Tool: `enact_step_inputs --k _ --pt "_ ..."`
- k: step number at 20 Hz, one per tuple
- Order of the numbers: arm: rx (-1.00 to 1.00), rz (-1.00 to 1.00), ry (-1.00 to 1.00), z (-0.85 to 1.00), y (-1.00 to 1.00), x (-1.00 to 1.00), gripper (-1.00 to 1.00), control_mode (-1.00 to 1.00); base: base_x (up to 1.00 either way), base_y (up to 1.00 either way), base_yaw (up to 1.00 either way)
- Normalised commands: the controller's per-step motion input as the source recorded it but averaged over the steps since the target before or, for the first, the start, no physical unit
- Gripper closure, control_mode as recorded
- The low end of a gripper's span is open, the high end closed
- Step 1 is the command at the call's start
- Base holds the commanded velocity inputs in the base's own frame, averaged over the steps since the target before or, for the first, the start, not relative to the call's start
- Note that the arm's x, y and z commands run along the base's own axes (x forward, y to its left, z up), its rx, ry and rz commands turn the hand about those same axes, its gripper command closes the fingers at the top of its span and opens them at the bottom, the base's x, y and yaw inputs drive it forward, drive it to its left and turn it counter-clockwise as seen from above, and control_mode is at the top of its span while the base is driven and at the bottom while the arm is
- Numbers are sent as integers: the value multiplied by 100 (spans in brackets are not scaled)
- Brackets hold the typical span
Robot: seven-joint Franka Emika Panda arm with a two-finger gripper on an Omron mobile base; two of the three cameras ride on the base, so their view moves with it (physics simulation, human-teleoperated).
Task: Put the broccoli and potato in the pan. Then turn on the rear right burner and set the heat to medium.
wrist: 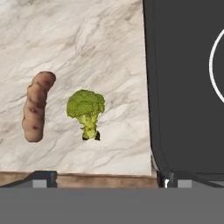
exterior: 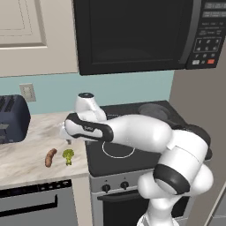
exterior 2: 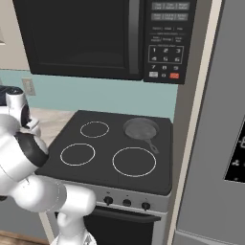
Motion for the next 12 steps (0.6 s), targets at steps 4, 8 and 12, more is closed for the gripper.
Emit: enact_step_inputs --k 4,8,12 --pt "-6 0 0 -31 26 13 -100 -100 0 0 0" --pt "-7 0 0 -24 23 3 -100 -100 0 0 0" --pt "-8 0 0 -14 23 6 -100 -100 0 0 0"
